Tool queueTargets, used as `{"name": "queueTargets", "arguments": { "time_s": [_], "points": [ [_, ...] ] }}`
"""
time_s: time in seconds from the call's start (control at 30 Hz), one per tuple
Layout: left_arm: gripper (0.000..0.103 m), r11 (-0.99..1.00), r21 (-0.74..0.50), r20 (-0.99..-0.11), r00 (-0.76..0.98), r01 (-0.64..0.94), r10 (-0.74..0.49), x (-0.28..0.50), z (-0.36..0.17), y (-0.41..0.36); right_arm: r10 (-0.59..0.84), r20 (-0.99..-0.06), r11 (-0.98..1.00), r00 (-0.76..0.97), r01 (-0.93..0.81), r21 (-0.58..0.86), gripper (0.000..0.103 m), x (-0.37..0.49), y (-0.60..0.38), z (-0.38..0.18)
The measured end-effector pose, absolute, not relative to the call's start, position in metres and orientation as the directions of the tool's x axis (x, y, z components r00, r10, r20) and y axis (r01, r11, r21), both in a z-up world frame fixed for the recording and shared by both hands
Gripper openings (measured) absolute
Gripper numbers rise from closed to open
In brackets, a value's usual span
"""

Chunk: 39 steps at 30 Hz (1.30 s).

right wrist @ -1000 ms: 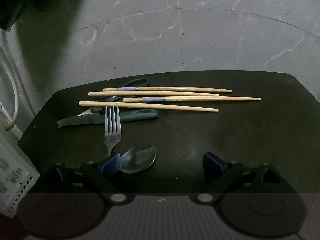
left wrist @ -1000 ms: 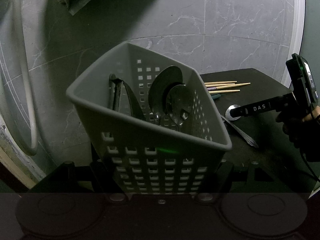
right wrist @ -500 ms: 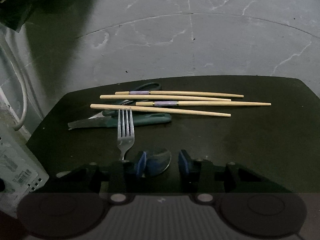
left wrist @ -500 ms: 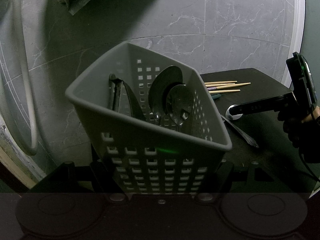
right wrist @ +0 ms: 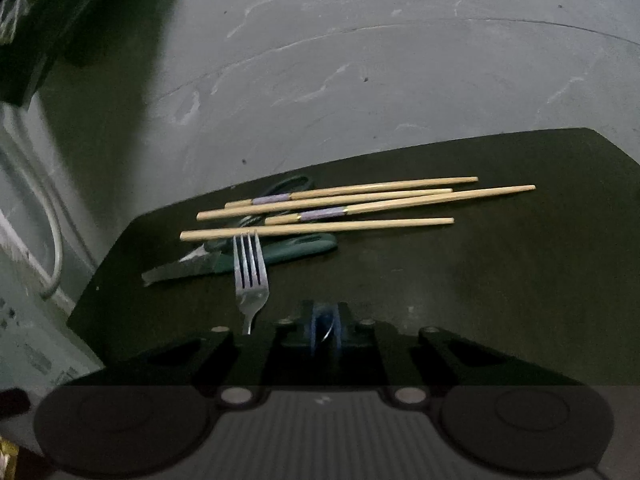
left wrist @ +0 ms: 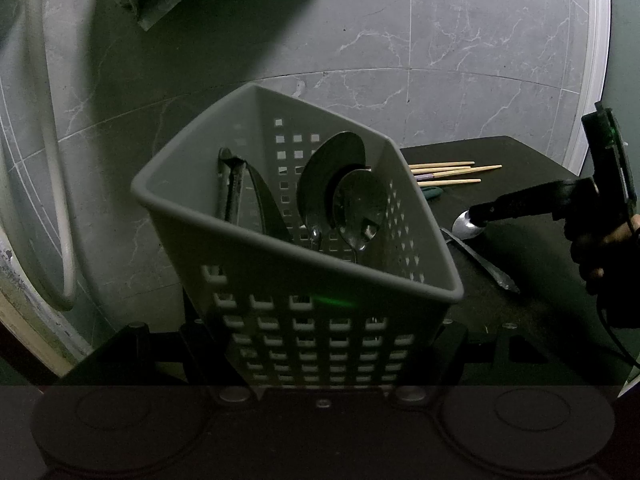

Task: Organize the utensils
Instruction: 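Grasp the metal spoon from the pile with the right gripper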

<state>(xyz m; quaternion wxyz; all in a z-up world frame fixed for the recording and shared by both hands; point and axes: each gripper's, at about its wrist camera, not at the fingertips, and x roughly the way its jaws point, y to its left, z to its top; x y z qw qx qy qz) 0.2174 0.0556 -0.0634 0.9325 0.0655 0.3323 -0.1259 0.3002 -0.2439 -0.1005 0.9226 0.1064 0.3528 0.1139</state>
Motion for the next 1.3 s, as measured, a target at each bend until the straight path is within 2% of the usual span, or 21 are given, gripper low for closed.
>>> {"name": "queueTargets", "arguments": {
  "time_s": [0.37,0.9,1.03,1.13,1.17,1.23,1.3],
  "points": [
    [0.077,0.960,0.039,-0.636,0.747,0.278,-0.191,0.217,-0.063,0.055,0.241,-0.602,0.953,0.761,-0.069,0.294,0.001,0.293,-0.263,-0.086],
    [0.077,0.960,0.038,-0.636,0.748,0.276,-0.190,0.218,-0.064,0.055,0.195,-0.523,0.959,0.830,-0.050,0.278,0.000,0.285,-0.282,-0.051],
    [0.077,0.960,0.038,-0.635,0.749,0.276,-0.190,0.218,-0.064,0.055,0.184,-0.580,0.963,0.794,-0.029,0.266,0.000,0.292,-0.284,-0.059],
    [0.076,0.960,0.039,-0.635,0.749,0.276,-0.190,0.217,-0.064,0.055,0.200,-0.625,0.959,0.755,-0.022,0.281,0.011,0.296,-0.286,-0.073],
    [0.077,0.960,0.039,-0.635,0.749,0.276,-0.190,0.218,-0.064,0.055,0.208,-0.642,0.959,0.738,-0.024,0.284,0.022,0.298,-0.286,-0.078],
    [0.077,0.960,0.039,-0.635,0.749,0.276,-0.190,0.217,-0.064,0.054,0.214,-0.664,0.959,0.717,-0.027,0.281,0.025,0.301,-0.286,-0.089],
    [0.077,0.960,0.039,-0.636,0.748,0.276,-0.189,0.217,-0.063,0.054,0.220,-0.683,0.959,0.696,-0.026,0.282,0.036,0.303,-0.285,-0.097]
  ]
}}
